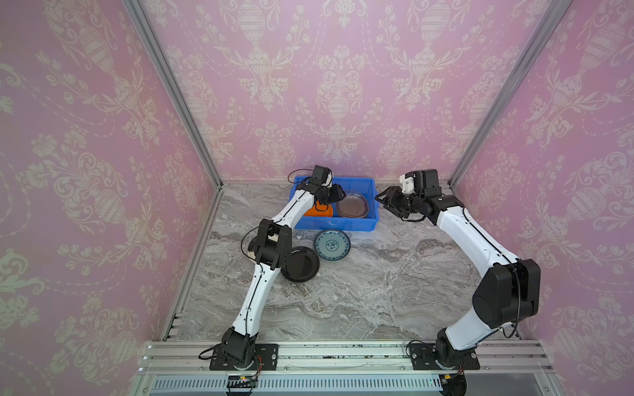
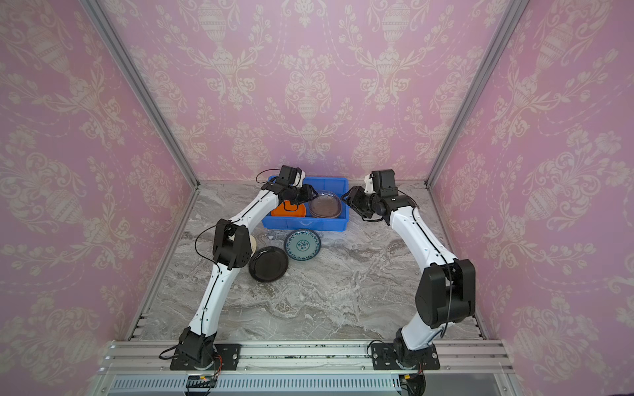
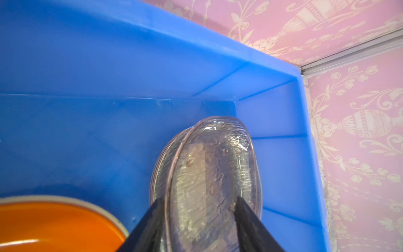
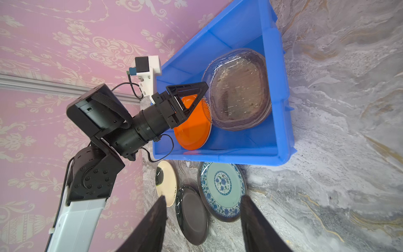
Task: Place the plates into the plastic bin on the countertop
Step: Place the plate in the plastic bin.
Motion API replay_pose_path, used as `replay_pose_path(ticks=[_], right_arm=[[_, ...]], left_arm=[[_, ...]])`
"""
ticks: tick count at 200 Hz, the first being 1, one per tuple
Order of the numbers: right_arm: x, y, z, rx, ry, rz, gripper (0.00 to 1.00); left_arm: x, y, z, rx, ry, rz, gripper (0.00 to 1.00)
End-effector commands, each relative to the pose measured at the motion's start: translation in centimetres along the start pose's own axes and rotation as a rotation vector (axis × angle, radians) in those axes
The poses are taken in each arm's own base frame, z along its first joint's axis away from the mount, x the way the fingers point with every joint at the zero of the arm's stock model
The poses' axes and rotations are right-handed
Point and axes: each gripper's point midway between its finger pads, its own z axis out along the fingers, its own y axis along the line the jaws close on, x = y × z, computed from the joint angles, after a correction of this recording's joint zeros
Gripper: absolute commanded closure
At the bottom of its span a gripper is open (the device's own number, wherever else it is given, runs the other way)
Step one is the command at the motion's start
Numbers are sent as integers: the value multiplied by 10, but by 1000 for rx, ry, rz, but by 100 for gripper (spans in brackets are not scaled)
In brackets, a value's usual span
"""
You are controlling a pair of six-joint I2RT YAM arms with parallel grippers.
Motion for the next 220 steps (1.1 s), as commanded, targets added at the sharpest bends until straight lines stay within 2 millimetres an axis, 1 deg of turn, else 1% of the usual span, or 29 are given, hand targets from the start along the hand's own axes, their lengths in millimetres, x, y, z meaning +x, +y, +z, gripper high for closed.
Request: replay_pose_path(ticks=[1, 14, 29, 53, 84, 94, 104, 134, 169, 199, 220], right_arm=[[7, 3, 3, -17, 12, -5, 44], [10, 3, 5, -21, 16, -5, 44], [12, 3, 7, -27, 19, -2, 44], [14, 2, 8, -35, 19, -1, 44], [15, -1, 11, -33, 20, -1, 45], [15, -1, 12, -33, 21, -2, 45], [16, -3, 14, -33, 25, 0, 45], [18, -2, 15, -40, 31, 3, 46], [21, -5, 16, -37, 34, 7, 47], [24, -9, 15, -31, 37, 9, 47], [27, -10, 15, -28, 41, 10, 47]], left_arm=[[-9, -12, -19, -42, -28, 63, 26], [-10, -10, -23, -67, -30, 71, 12], [-10, -6, -27, -100, -32, 83, 1], [-13, -10, -35, -117, -41, 110, 1], [-16, -41, -47, -113, -82, 221, 1], [-15, -48, -48, -110, -88, 246, 1], [-14, -51, -47, -117, -90, 258, 1], [-6, -56, -38, -101, -74, 254, 3], [6, -64, -15, -7, -42, 181, 5], [22, -62, 7, 20, -7, 144, 6], [29, -57, 19, 29, 6, 117, 6]])
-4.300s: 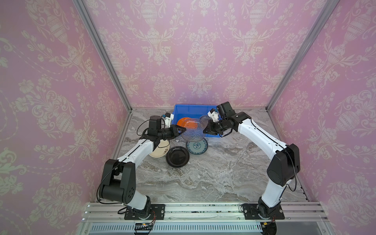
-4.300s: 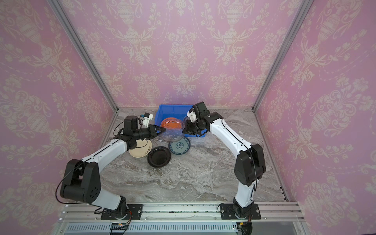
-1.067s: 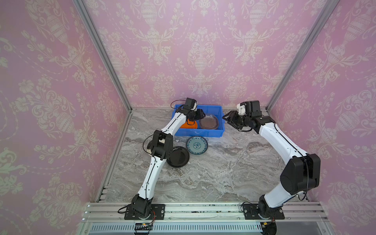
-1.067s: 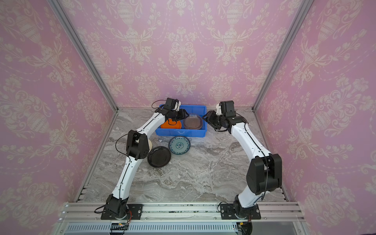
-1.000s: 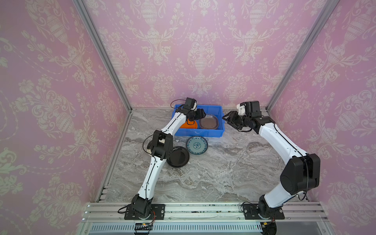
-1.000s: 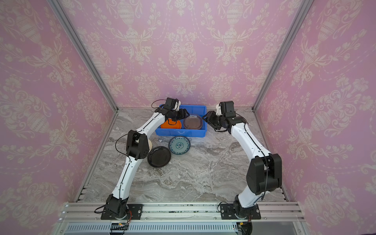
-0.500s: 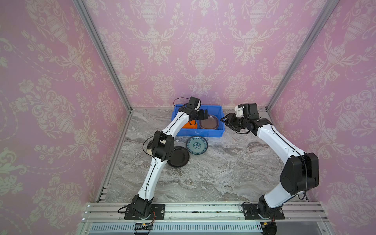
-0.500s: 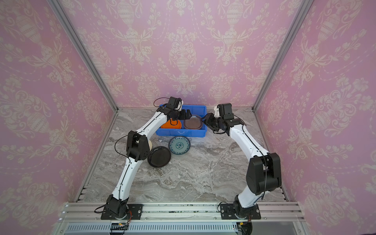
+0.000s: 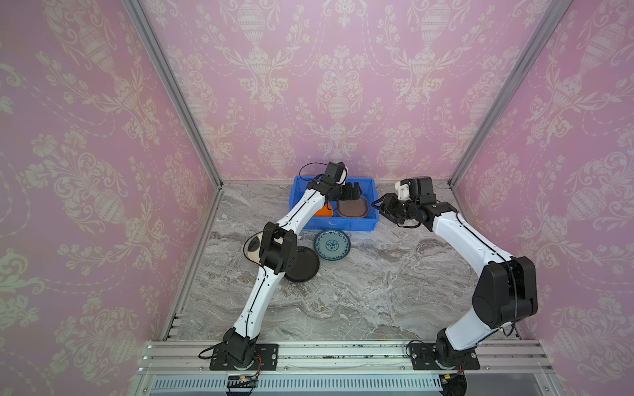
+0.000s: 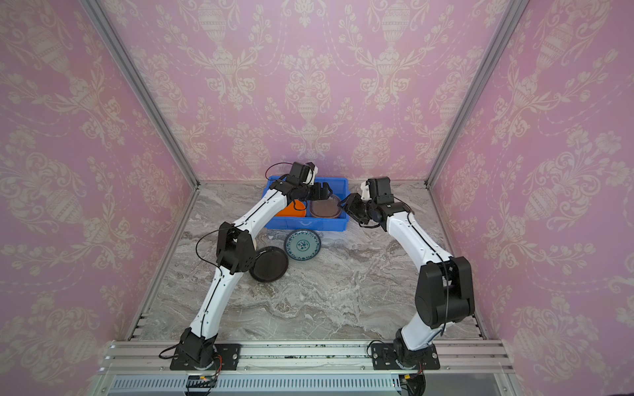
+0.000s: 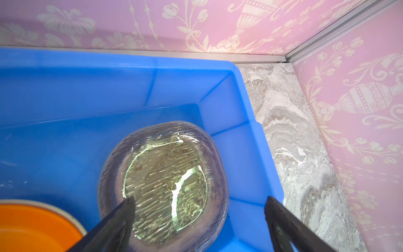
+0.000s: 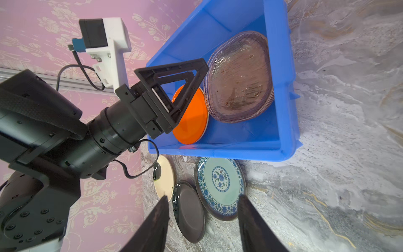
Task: Place the plates into the plastic bin on the countertop
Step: Place the plate in the plastic bin.
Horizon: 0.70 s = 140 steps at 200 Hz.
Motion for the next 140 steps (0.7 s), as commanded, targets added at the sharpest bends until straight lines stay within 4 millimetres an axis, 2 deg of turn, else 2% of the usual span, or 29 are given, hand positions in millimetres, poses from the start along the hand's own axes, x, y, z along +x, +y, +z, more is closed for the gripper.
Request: replay_pose_path(ticks=[1, 42, 84, 115, 140], right_arm=[[5, 3, -3, -14, 4, -4, 47], [10, -4, 0, 0, 16, 2, 48], [9, -3, 0, -2, 16, -3, 48], [8, 3, -3, -15, 14, -9, 49], [9, 9, -6, -31, 12, -23, 49]], left_arm=[[20, 2, 25, 37, 46, -55, 6], [28, 8, 39, 40, 52, -82, 6], [29, 10, 41, 37, 53, -83, 7], [11, -1, 28, 47, 8, -51, 3], [-17, -13, 6, 35, -65, -4, 1]])
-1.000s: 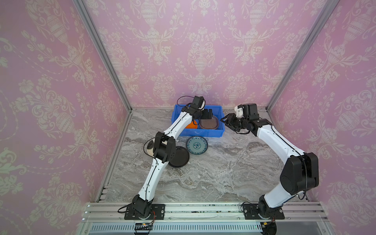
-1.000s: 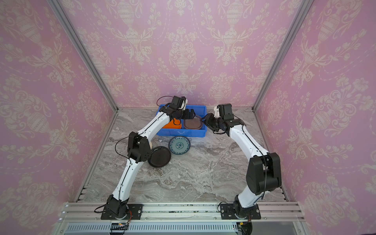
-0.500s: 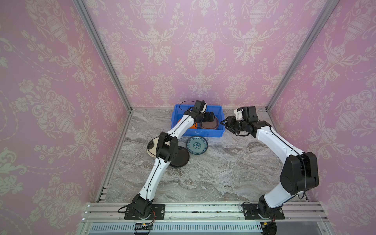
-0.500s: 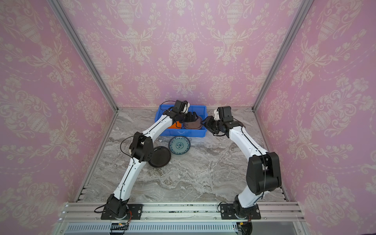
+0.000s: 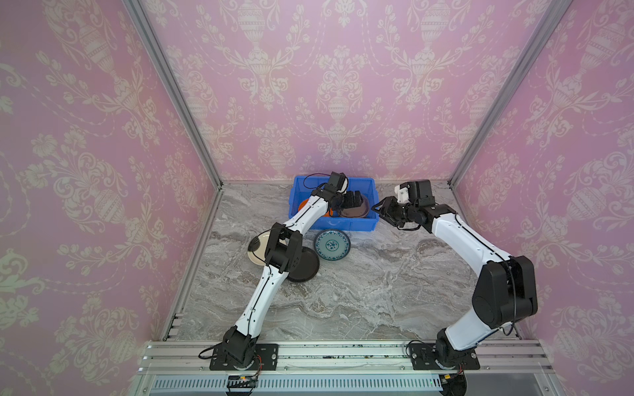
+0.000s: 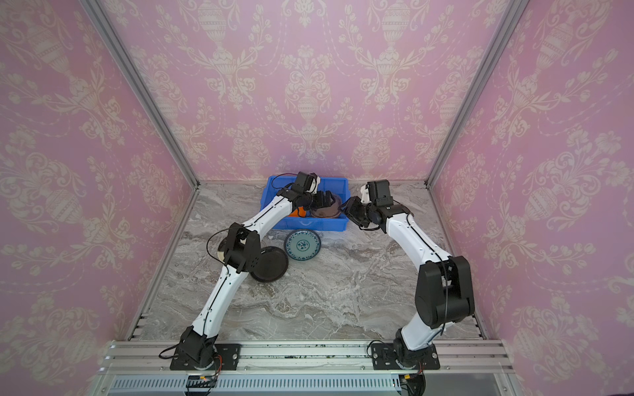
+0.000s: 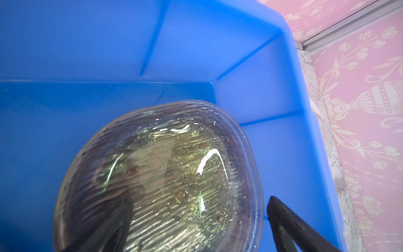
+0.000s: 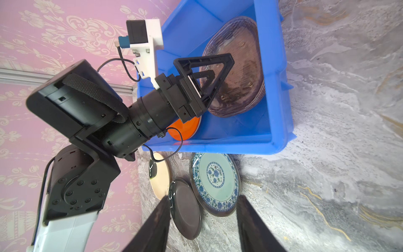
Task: Place the plates into the plastic bin on the countertop
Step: Place the plate in the plastic bin, then pick up the plate from the center of the table.
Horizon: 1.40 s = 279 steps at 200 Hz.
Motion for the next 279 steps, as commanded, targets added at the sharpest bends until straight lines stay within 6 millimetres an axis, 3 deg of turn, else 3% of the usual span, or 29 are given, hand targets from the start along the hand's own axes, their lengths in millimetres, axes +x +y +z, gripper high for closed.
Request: replay_pose_path(ticks=[1, 44, 84, 102, 122, 151, 190, 212, 255, 279], right_arm=[[2, 18, -10, -45, -9, -39, 49], [10, 33, -17, -82, -24, -78, 50], [32, 45, -26, -93, -56, -174, 52], [51, 36, -27, -78, -67, -219, 53], [70, 27, -29, -74, -76, -237, 54], [97, 12, -32, -90, -62, -241, 55], [122, -14, -25, -59, -54, -240, 55], [132, -26, -14, -40, -54, -218, 56], [152, -40, 13, -15, -16, -178, 55], [163, -45, 30, -72, 17, -96, 55]], left_arm=[[-40, -33, -35, 15, -110, 72, 1], [-81, -57, -89, -22, -243, 133, 1], [-78, -86, -130, 64, -232, 128, 1], [-60, -89, -151, 87, -210, 104, 1], [-39, -84, -189, 83, -264, 136, 1], [6, -57, -231, 7, -277, 162, 1], [81, -37, -235, 78, -154, 105, 1], [111, -33, -236, 155, -151, 45, 1], [146, -4, -234, 82, -105, 4, 1], [159, 1, -228, 93, -80, -27, 1]])
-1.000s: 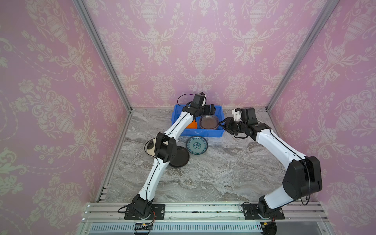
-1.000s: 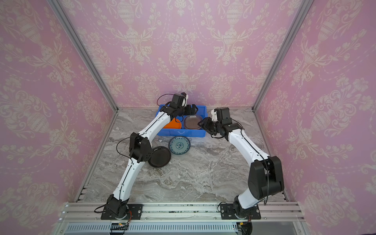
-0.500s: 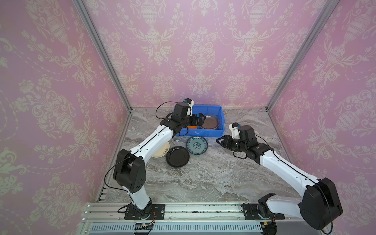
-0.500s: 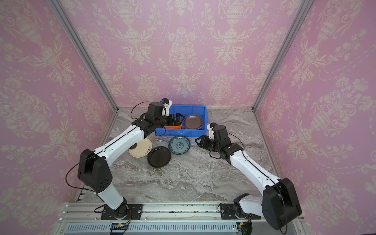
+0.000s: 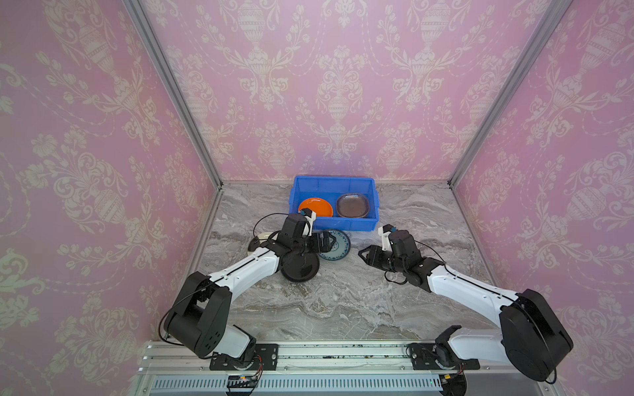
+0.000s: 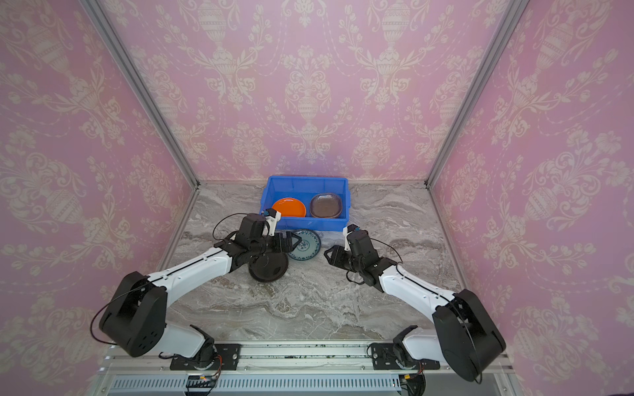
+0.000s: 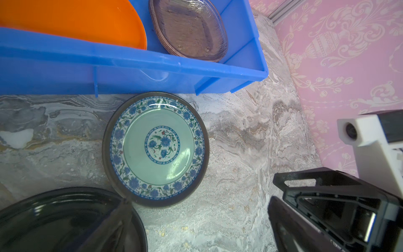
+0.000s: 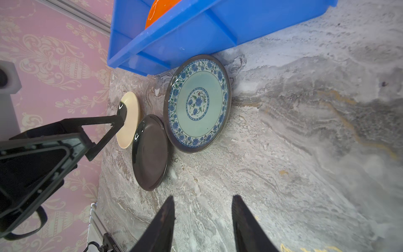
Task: Place the plates into the plastic bin on the countertop
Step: Pick up the plate from the center of the table.
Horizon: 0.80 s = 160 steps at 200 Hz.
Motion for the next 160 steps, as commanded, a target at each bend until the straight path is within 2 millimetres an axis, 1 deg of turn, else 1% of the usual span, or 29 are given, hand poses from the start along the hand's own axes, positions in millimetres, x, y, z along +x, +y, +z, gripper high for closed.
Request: replay_pose_path(ticks=[1, 19, 40, 48, 52, 70, 78, 97, 104, 124, 160], right_arm=[[5, -2, 16, -60, -8, 91, 55], [12, -3, 28, -101, 11, 135, 55], [16, -7, 38, -124, 14, 163, 58], [17, -10, 41, -114, 19, 166, 60], [19, -12, 42, -105, 24, 170, 64], [24, -23, 50, -70, 37, 184, 68], [24, -24, 54, -75, 35, 194, 72], [26, -26, 62, -89, 42, 215, 74], [26, -26, 65, -93, 41, 220, 76], [27, -31, 72, -91, 39, 239, 77], [23, -30, 84, -128, 18, 271, 74]], left_arm=[[-1, -11, -3, 53, -29, -22, 1], [1, -8, -1, 55, -38, -41, 2], [0, -8, 0, 66, -49, -51, 2], [1, -8, 0, 70, -53, -58, 2], [1, -8, 1, 71, -52, -60, 2], [2, -7, 2, 74, -55, -64, 3], [3, -6, 2, 70, -51, -66, 3], [4, -4, 2, 65, -51, -66, 3], [5, -4, 2, 64, -51, -67, 3], [7, -2, 1, 60, -53, -73, 4], [8, 1, 2, 56, -60, -90, 4]])
